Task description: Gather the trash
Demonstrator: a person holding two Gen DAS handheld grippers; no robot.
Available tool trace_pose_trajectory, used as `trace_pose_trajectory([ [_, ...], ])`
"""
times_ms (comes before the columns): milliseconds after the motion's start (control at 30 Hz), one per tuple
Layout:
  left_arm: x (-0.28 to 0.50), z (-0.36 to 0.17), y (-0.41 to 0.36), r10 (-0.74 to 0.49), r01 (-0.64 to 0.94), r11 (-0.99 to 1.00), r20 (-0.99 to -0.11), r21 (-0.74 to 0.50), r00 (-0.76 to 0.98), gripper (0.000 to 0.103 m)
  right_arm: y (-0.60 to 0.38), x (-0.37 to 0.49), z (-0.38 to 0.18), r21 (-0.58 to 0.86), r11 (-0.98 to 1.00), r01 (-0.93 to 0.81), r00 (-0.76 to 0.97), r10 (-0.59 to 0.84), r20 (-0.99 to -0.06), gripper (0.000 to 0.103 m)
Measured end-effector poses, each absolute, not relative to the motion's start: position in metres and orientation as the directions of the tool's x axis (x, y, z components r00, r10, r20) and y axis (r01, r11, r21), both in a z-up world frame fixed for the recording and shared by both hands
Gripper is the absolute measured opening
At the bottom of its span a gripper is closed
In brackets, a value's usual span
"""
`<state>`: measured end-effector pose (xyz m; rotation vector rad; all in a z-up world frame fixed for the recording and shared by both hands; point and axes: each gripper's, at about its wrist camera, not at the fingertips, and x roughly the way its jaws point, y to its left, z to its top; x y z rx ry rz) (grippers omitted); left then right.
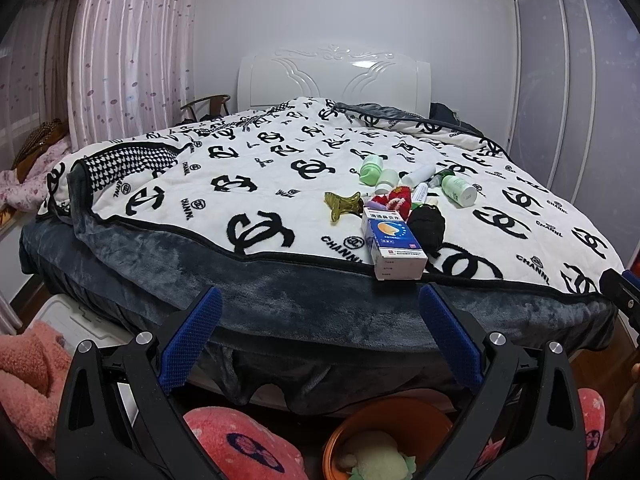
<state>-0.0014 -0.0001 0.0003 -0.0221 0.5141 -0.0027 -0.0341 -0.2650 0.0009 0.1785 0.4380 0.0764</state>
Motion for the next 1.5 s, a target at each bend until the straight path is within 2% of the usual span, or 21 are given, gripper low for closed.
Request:
trace_pose_trajectory([
  [1500, -0.0031, -0.0030, -0.0052, -0.009, -0.001, 1.000, -0.497, -0.022, 0.868, 0.096, -0.2604, -0.0346, -0.0070, 0.184, 0.982, -0.032, 0.898, 0.109, -0.425, 0.098],
])
